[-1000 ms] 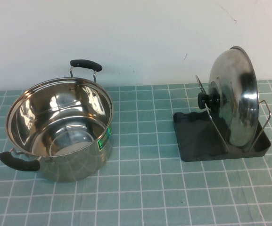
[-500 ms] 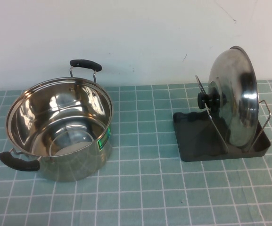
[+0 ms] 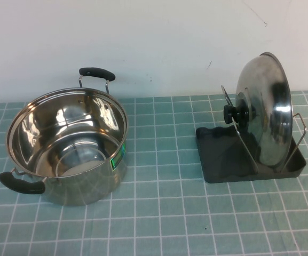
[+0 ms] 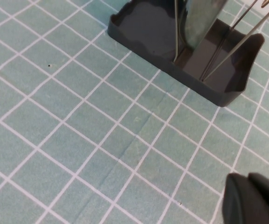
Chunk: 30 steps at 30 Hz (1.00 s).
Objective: Put pot lid on rack
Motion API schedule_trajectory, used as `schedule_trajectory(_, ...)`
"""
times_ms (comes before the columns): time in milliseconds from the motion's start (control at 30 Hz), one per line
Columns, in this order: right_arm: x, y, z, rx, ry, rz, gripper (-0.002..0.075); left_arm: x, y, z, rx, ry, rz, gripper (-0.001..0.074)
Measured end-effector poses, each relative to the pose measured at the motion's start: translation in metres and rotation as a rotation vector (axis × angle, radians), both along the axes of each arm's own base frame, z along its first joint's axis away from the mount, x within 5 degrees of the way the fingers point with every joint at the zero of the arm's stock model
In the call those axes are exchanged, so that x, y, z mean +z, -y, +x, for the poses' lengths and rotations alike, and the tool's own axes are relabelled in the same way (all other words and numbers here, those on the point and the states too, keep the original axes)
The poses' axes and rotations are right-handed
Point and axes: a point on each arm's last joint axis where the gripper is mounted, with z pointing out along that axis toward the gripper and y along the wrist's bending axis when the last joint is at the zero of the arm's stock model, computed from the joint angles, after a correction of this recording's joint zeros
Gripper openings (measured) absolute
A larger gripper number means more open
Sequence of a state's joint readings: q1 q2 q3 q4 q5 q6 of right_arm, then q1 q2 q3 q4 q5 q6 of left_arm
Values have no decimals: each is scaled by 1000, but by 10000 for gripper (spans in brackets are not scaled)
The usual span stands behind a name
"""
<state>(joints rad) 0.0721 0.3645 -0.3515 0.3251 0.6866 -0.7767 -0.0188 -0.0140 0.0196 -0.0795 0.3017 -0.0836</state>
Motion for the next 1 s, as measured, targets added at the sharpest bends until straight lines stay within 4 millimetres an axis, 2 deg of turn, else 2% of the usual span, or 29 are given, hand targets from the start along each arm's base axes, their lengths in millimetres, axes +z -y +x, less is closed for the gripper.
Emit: schedule_trajectory(1000,0,0,0,0,0,0,-1,0,1,0,-11,-4,2,-1)
